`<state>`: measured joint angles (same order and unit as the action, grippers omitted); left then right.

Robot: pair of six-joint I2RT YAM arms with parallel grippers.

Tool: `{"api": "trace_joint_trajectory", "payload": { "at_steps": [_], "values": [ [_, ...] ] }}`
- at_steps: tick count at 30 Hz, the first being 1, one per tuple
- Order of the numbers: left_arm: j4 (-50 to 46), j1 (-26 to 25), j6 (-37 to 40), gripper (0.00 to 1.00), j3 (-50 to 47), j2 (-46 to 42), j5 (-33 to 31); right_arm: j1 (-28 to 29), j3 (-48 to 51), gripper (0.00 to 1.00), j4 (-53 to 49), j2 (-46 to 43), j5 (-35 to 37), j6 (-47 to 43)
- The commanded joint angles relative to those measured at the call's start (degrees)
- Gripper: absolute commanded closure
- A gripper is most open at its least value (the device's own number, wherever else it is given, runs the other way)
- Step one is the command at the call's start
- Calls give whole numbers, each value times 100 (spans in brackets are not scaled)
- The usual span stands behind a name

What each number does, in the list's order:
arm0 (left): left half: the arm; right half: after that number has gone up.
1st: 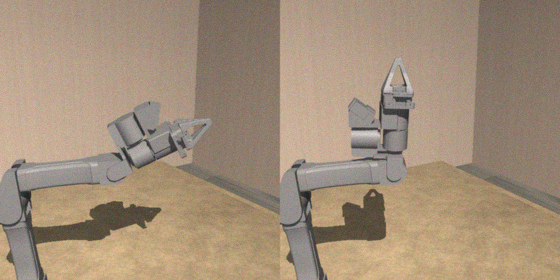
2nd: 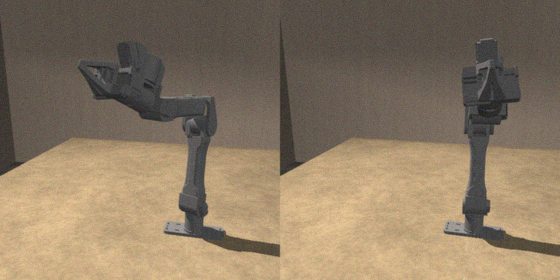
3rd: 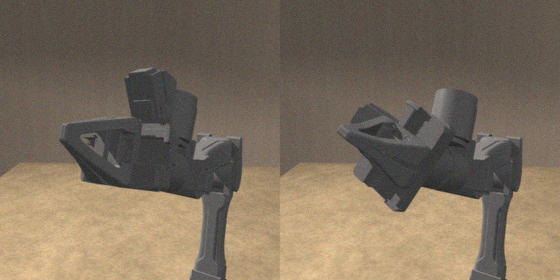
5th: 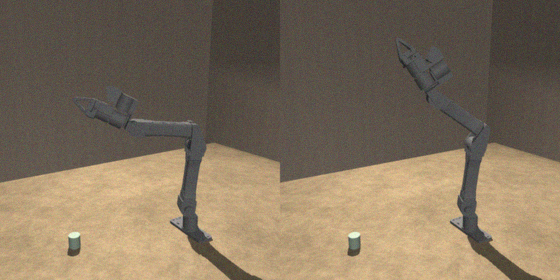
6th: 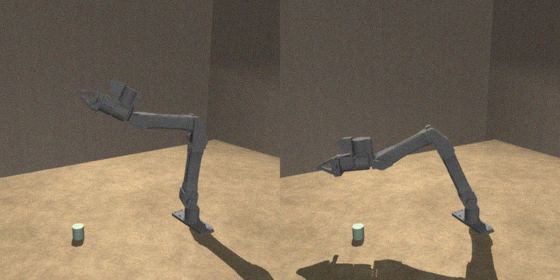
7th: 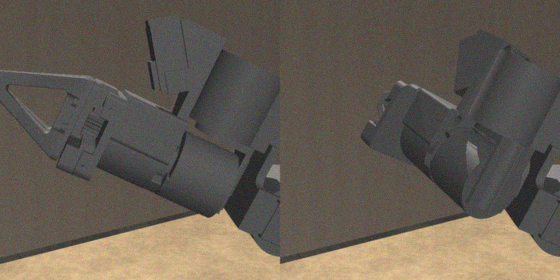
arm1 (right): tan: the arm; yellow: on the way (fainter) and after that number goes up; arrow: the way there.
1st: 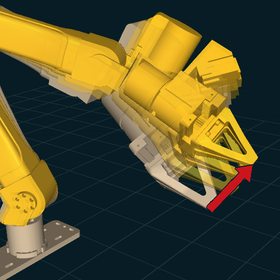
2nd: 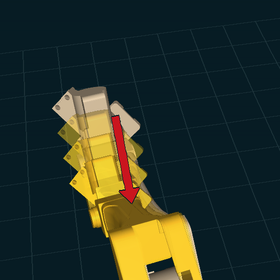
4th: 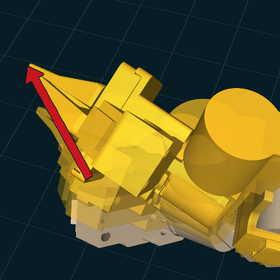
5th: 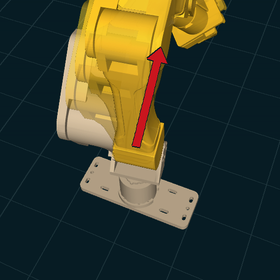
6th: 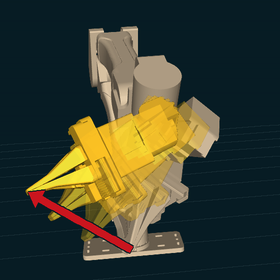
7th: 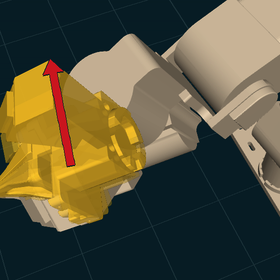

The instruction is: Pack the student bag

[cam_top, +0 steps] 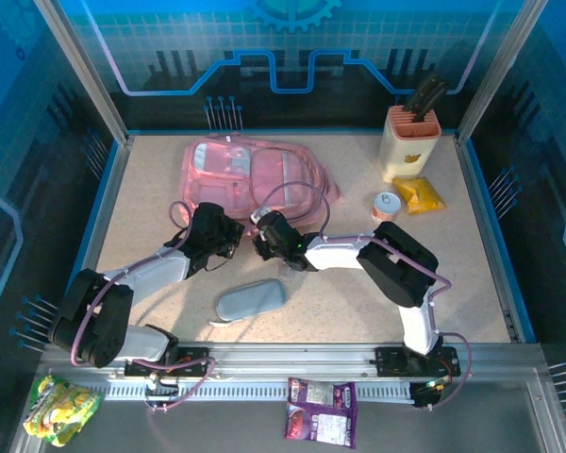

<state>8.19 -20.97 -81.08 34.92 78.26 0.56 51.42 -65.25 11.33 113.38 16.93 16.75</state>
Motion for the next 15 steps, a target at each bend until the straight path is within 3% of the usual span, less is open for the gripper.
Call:
{"api": "trace_joint_trajectory", "payload": {
  "at_steps": [1,6,15],
  "values": [
    [251,-188,175,100,189,-58,278,-27,-126,85,448,-53,253,-113],
    [10,-179,284,100,160,-172,68,-27,230,99,186,-356,313,36],
    [-230,155,446,100,17,-442,17,-220,742,100,-392,-934,49,476]
  ]
}}
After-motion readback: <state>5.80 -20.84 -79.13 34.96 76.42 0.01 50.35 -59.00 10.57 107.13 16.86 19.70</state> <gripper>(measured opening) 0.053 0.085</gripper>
